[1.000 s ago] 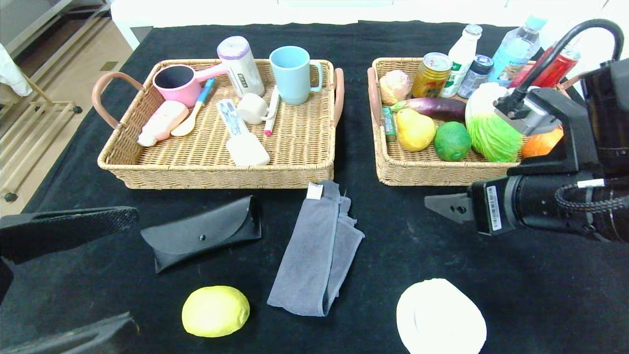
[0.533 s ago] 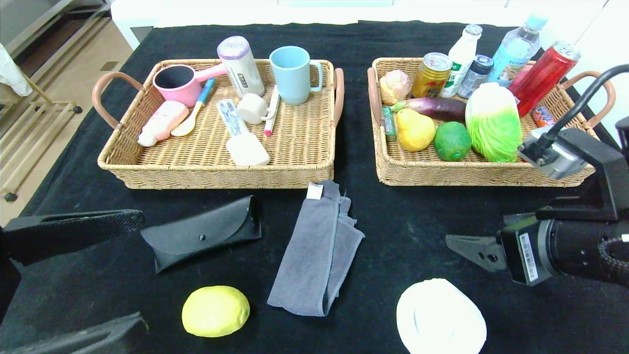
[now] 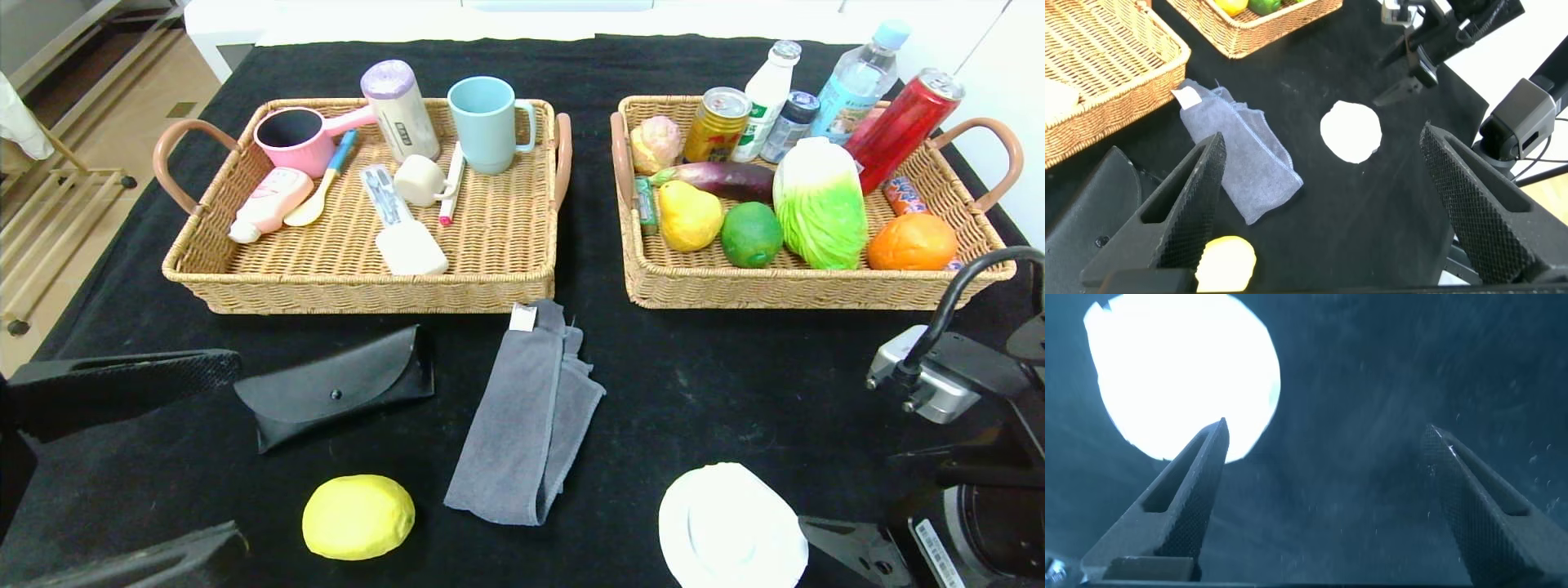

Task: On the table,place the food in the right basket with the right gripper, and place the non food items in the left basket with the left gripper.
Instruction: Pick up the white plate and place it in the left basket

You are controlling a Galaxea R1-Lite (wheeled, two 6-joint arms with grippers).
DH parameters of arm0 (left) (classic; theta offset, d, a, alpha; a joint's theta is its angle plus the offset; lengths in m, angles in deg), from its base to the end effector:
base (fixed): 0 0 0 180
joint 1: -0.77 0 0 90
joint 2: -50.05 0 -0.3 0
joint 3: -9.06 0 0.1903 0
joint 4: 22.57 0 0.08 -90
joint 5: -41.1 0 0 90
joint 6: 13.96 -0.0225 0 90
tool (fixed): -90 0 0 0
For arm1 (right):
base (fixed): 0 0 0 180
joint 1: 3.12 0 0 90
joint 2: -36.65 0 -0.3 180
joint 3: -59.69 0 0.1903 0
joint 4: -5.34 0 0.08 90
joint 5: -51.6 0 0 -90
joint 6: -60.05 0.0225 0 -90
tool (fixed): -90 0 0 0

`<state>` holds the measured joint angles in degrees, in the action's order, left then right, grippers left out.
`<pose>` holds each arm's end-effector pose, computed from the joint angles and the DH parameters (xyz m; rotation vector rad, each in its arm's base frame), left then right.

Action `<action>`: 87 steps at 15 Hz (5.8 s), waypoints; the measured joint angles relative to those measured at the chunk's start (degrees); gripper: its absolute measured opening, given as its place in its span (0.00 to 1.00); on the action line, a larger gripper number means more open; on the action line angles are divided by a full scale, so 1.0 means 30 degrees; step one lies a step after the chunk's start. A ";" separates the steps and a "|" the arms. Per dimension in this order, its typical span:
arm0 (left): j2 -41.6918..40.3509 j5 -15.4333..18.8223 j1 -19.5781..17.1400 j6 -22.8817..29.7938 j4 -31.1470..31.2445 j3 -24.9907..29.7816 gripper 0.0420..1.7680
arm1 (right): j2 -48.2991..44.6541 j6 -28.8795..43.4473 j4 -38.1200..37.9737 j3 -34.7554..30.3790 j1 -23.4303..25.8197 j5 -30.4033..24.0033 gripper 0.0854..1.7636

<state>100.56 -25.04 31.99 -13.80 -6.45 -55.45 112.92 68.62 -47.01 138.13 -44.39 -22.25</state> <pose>0.0760 -0.0567 0.2738 -0.0001 0.0397 -0.9612 0.1424 0.1167 0.2206 -0.2840 0.7989 0.3493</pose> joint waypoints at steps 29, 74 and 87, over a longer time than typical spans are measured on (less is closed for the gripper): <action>-0.0219 0.0000 -0.0008 -0.0142 -0.0008 -0.0037 0.97 | 0.3491 0.0134 0.1093 -0.0102 -0.0707 0.0211 0.57; 0.0248 0.0000 -0.0008 -0.0163 -0.0037 0.0134 0.97 | 0.6855 0.2487 0.9078 0.8537 -0.2129 0.0301 0.03; 0.0471 -0.0008 -0.0008 -0.0163 -0.0146 0.0240 0.97 | 1.0915 0.1504 1.6937 1.1293 -0.2239 -0.2556 0.03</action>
<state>101.98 -25.06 31.96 -14.29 -6.89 -54.73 145.66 73.13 3.80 172.00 -51.10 -29.92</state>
